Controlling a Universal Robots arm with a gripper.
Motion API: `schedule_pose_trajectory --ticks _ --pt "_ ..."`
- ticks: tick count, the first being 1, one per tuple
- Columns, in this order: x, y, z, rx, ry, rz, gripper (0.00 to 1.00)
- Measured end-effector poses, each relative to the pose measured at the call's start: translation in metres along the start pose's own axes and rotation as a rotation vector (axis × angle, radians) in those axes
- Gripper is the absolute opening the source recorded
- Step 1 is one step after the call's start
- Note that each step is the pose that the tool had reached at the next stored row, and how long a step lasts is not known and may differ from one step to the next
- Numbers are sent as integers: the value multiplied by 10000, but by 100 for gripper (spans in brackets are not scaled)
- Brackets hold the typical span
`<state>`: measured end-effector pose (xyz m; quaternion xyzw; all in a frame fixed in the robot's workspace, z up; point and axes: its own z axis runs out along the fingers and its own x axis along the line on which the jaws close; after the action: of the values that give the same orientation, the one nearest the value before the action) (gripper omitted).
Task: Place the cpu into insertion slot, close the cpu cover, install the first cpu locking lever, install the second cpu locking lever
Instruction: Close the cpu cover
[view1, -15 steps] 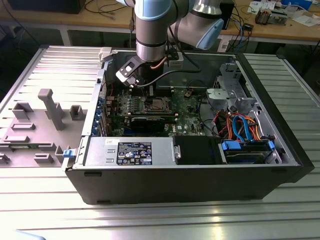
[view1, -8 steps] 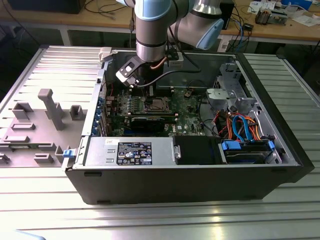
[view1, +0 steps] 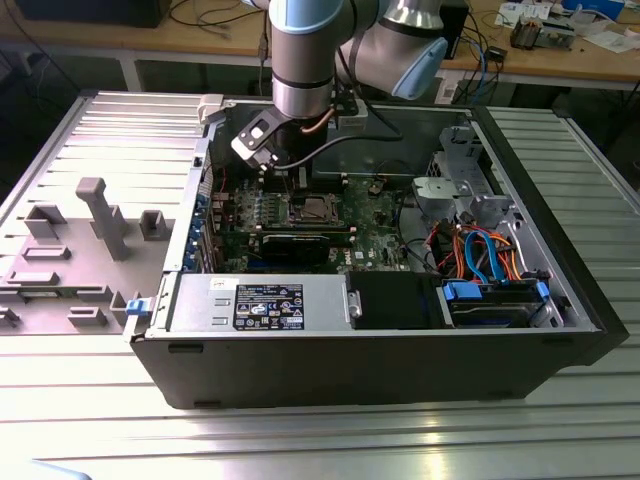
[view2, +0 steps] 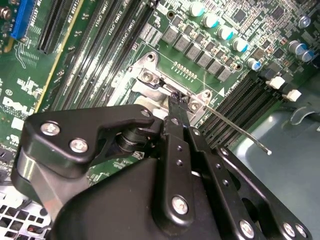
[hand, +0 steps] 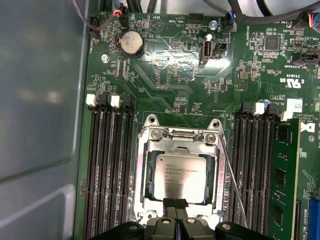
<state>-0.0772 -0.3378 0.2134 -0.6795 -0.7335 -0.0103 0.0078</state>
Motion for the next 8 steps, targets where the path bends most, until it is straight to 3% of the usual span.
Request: schedule_pose_trajectory --ticks 8 --pt "-14 178 0 12 0 3 11"
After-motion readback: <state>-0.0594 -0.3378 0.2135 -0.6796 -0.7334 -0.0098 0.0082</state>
